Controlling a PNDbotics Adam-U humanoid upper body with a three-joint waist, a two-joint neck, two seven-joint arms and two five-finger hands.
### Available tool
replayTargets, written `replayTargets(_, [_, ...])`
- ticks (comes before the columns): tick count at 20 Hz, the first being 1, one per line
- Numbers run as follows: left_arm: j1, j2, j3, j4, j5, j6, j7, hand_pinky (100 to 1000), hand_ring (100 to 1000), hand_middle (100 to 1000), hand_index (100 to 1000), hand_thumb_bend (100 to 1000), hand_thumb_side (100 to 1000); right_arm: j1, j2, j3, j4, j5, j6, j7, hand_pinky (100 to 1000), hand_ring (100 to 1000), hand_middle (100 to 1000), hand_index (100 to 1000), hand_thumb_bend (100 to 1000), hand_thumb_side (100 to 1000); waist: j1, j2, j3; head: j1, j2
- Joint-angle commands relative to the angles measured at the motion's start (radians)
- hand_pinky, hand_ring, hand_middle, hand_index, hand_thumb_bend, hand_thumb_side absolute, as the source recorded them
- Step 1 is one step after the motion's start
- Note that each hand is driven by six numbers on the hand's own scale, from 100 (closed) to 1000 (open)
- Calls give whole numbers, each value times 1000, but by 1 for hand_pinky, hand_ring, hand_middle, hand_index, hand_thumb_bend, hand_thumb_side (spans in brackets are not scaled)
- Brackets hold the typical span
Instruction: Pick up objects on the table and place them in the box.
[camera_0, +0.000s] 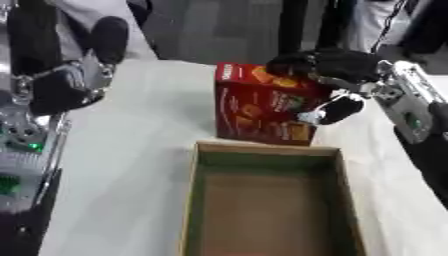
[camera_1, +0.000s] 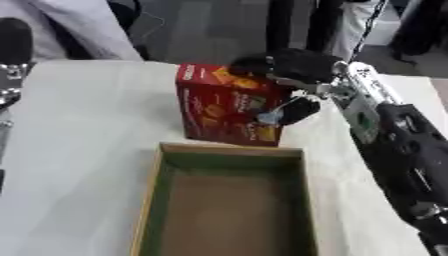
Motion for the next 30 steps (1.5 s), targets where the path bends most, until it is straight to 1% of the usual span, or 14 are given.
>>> replayTargets(1, [-18,11,10,-13,5,-1,-3,794,802,855,866,377,538,-20,-13,-12,15,23,-106,103,673,847,925,1000,349,601,4,-15,0,-2,-1])
replayTargets(2, [-18,11,10,-13,5,-1,-3,794,802,855,866,377,538,-20,-10,-14,19,29,-105,101,643,822,910,1000,373,543,4,-14,0,-2,-1])
replayTargets(3, [-18,10,10,-13,5,-1,-3,794,802,855,866,377,538,-18,-7,-16,22,37,-104,98,552,756,874,1000,438,408,4,-13,2,-2,0])
replayTargets(4, [-19,10,10,-13,5,-1,-3,794,802,855,866,377,538,-17,-5,-17,23,46,-104,94,566,765,879,1000,430,424,4,-13,2,-3,0])
replayTargets(5, [-19,10,10,-13,5,-1,-3,794,802,855,864,376,538,-14,-3,-18,23,55,-105,85,403,621,801,990,486,286,5,-12,4,-2,1])
replayTargets(10, [-19,8,13,-13,4,-1,-1,794,802,855,862,374,538,10,1,-39,-2,66,-109,-60,100,394,568,826,465,115,6,-8,9,-1,4])
replayTargets(11, [-19,8,14,-13,4,-1,0,794,802,855,861,375,539,14,1,-49,-9,62,-96,-113,100,347,518,758,438,100,6,-7,10,0,4])
replayTargets(12, [-20,8,14,-13,4,-1,0,794,802,855,862,375,539,21,-1,-57,-18,58,-78,-171,100,359,530,779,446,100,7,-6,10,0,4])
replayTargets(13, [-20,8,14,-13,3,-1,0,794,802,855,860,374,540,26,-3,-61,-25,57,-62,-225,100,300,478,662,387,100,8,-5,11,0,4])
replayTargets(14, [-20,8,15,-13,3,-1,1,794,802,855,859,374,540,32,-6,-65,-34,55,-45,-277,100,293,480,649,223,100,8,-4,11,0,5])
replayTargets(15, [-19,8,15,-13,3,-1,1,794,802,855,859,372,541,36,-8,-68,-41,54,-31,-321,100,277,463,627,307,100,9,-4,11,0,5])
replayTargets(18, [-19,8,16,-13,3,0,0,795,802,856,857,370,542,47,-12,-81,-61,47,3,-428,100,265,456,604,259,100,11,-2,11,1,8])
replayTargets(23, [-18,7,17,-13,3,1,-1,795,801,856,856,369,543,53,-20,-90,-84,43,21,-508,100,257,444,571,212,100,14,-4,9,1,9])
replayTargets(30, [-11,9,18,-13,2,4,-2,795,801,856,856,367,545,29,-56,-84,-113,9,12,-533,100,259,442,561,218,100,13,-13,3,2,11])
